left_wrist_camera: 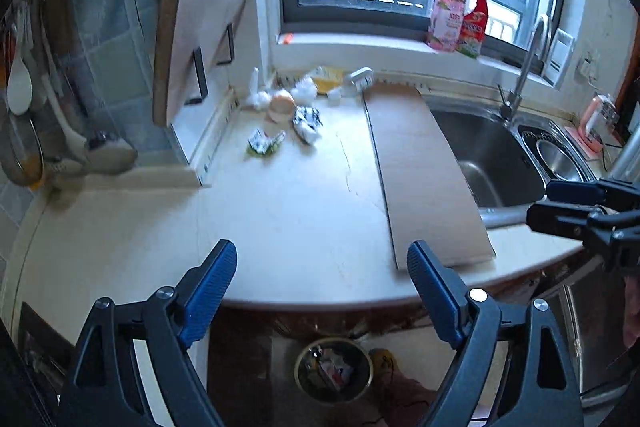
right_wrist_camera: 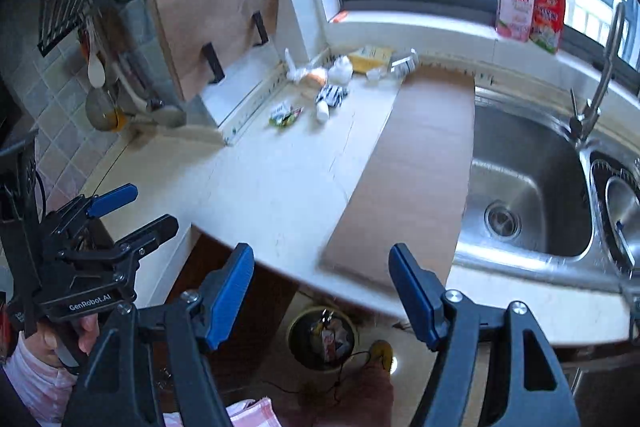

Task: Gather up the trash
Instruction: 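Raise both tools back up toward the counter trash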

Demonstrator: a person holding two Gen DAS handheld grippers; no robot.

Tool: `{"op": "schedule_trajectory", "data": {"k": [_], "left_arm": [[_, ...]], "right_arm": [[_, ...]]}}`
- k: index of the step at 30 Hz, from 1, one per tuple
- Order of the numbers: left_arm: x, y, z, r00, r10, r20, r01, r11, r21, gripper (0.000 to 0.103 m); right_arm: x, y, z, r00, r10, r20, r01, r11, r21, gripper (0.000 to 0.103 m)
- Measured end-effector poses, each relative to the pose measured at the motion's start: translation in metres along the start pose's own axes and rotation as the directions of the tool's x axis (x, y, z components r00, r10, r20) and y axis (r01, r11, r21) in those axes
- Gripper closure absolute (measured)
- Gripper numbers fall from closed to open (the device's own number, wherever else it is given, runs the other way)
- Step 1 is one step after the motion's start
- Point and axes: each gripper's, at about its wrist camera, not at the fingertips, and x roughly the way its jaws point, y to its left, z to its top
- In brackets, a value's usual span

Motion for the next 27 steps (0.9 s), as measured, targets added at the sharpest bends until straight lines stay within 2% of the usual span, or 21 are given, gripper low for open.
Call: {"op": "schedule_trajectory", "data": {"k": [4,7,15,21,25,27], "left_arm": [[0.022,0.008,0.037,0.998,0.057,0.014,-0.057,0.998,-0.003,0.015],[0.050,0.015,0.061,0.995,0.102,-0.005,-0.103,0.995,-0.012,0.015],[0.159,0.033,0.109,0.981,0.168,-0.098,-0.169,0.986,-0.006,0.015],[0.246,0.050,0.123,0.970,0.166,-0.179,-0.167,0.986,0.013,0.015],[0.293,0.063,0.126,0.955,0.180,-0.238,-0.179,0.984,0.026,0.015],[0.313,0.072,0.128,0.943,0.202,-0.265,-0.203,0.979,0.026,0.015]], "right_arm": [[0.009,-0.008,0.042,1.000,0.015,0.003,-0.015,0.999,-0.030,0.033],[0.030,-0.015,0.075,0.999,0.037,-0.021,-0.038,0.998,-0.057,0.033],[0.127,-0.038,0.157,0.990,0.100,-0.098,-0.109,0.990,-0.088,0.033],[0.217,-0.047,0.196,0.963,0.184,-0.199,-0.195,0.980,-0.037,0.033],[0.268,-0.049,0.207,0.944,0.216,-0.250,-0.224,0.974,-0.004,0.033],[0.293,-0.051,0.209,0.926,0.253,-0.281,-0.254,0.967,0.034,0.036]]}}
